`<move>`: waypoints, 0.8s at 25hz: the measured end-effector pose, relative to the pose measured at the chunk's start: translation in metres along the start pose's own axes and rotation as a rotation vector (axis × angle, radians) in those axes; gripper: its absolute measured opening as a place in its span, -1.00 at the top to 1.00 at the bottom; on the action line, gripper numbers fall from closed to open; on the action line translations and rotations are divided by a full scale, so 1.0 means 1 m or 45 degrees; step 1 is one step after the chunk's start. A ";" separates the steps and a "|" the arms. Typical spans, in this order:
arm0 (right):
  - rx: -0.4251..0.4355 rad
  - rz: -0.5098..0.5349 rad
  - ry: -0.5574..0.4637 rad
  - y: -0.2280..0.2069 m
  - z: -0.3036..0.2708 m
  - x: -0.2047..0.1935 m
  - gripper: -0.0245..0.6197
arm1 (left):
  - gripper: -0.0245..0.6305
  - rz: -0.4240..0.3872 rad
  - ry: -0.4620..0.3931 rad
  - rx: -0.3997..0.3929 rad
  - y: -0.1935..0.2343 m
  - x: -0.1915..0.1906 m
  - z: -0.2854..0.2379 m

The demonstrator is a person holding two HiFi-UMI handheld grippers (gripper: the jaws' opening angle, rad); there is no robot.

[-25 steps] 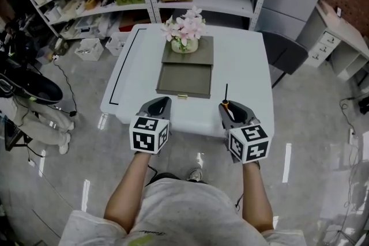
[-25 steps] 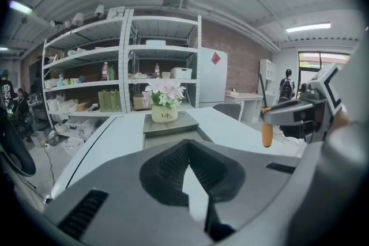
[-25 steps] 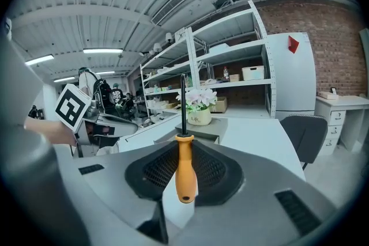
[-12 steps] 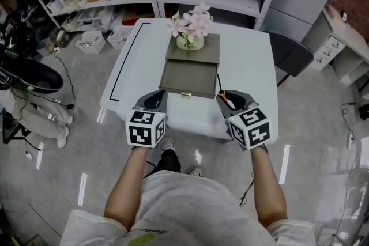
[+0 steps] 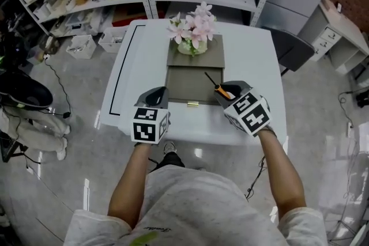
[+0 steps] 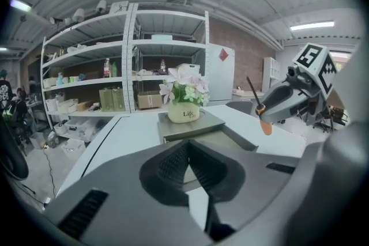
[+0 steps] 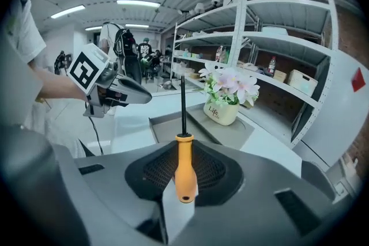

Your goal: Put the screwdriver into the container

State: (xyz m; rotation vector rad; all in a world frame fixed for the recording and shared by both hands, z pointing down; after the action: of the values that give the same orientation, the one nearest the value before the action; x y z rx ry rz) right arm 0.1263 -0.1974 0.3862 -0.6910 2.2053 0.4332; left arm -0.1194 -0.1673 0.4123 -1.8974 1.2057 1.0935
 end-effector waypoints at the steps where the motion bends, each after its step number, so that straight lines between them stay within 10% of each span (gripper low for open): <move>1: 0.001 0.026 0.034 -0.002 -0.006 0.005 0.69 | 0.92 0.000 0.008 -0.014 0.005 0.000 -0.006; 20: 0.102 0.268 0.550 -0.010 -0.119 0.032 0.69 | 0.92 0.008 0.076 -0.216 0.069 -0.007 -0.079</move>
State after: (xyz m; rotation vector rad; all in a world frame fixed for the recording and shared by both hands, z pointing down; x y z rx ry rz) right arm 0.0456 -0.2760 0.4381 -0.5482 2.7035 0.3182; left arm -0.1602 -0.2569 0.4493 -2.0683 1.1845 1.1825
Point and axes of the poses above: the fingertips, and each gripper's own axes: z backward along the fingers, y to its left, x out of its top, the point moved 10 cm from there along z, backward along the fingers, and after that the axes turned 5 degrees about -z, right-handed, at the moved point
